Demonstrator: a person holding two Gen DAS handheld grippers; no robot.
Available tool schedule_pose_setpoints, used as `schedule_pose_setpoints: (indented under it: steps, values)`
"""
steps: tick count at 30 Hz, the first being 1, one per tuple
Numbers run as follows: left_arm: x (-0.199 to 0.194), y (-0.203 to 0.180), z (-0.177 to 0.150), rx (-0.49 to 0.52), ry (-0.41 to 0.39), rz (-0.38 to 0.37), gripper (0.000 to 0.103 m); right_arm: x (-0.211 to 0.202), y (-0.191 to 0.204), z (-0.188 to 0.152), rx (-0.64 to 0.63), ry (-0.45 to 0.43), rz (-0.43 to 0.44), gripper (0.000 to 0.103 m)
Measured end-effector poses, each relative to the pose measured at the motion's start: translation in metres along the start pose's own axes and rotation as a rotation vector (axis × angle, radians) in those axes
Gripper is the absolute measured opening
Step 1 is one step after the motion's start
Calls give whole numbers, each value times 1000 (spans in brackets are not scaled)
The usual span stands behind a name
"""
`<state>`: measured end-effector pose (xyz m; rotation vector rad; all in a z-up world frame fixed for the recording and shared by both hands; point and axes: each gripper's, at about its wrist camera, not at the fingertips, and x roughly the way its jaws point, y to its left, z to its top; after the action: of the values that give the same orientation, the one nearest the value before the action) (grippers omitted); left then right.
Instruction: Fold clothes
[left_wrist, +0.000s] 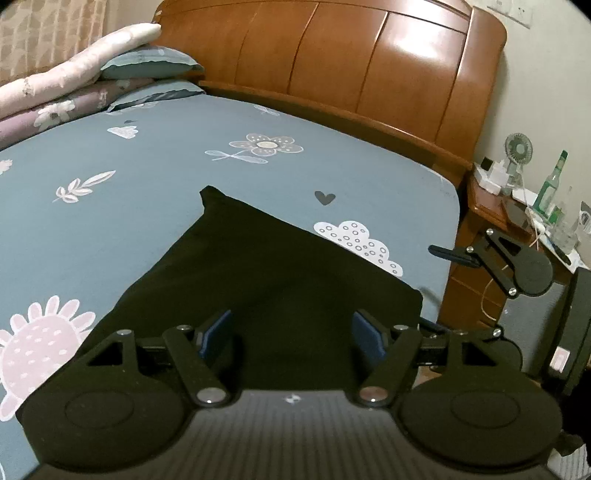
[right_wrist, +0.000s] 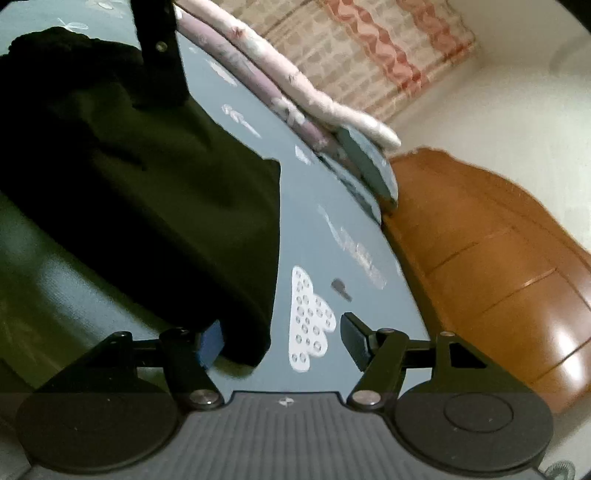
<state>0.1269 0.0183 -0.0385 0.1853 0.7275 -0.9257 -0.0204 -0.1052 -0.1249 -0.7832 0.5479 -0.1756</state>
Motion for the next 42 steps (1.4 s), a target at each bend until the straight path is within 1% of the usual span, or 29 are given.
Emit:
schedule_pose_setpoints:
  steps: [3,6,8,10,13,16,17,18,19,20,21,22,26,28,30,32,34,36,38,40,42]
  values:
    - [4,-3,2,9,7,-3,72,5,2,2,-40,-11,-13,79]
    - [13,-4,0,11,27,2,73,15,3,-5,-120,3,-62,79]
    - [20,-2,-4,17,56,22,73,18,-6,-12,-85,8,-44,80]
    - [28,3,-11,26,92,63,73,16,-17,-16,-4,17,-8,80]
    - [28,14,-21,19,103,72,74,8,-17,-21,-5,39,-4,81]
    - [20,21,-23,23,99,89,73,1,-18,-28,-20,102,-26,80]
    - [16,22,-22,21,97,96,72,-3,-24,-29,9,112,-5,79]
    - [12,23,-20,15,90,98,71,-6,-32,-29,61,112,19,74]
    - [8,24,-17,10,75,85,72,-10,-40,-27,111,110,43,62]
    - [5,25,-12,8,55,64,72,-12,-46,-23,150,92,63,53]
    - [4,24,-6,10,35,46,72,-14,-53,-18,188,74,83,36]
    - [6,23,0,14,18,39,72,-13,-59,-10,225,53,113,30]
    - [27,19,24,0,-19,14,72,13,-72,18,289,-29,268,30]
    - [42,22,28,-30,1,31,72,27,-79,33,321,-68,346,29]
    - [50,28,25,-62,35,71,72,51,-77,39,325,-52,439,28]
    - [53,39,14,-126,80,98,73,76,-74,38,339,8,543,28]
    - [53,50,2,-203,126,105,73,94,-76,33,354,52,622,28]
    - [45,53,-1,-224,128,101,73,103,-90,36,383,67,691,27]
    - [39,53,7,-236,146,133,72,112,-110,45,412,49,725,27]
    - [32,54,17,-260,127,165,72,124,-128,57,442,23,756,27]
    - [28,58,25,-299,115,187,72,144,-137,74,437,2,773,26]
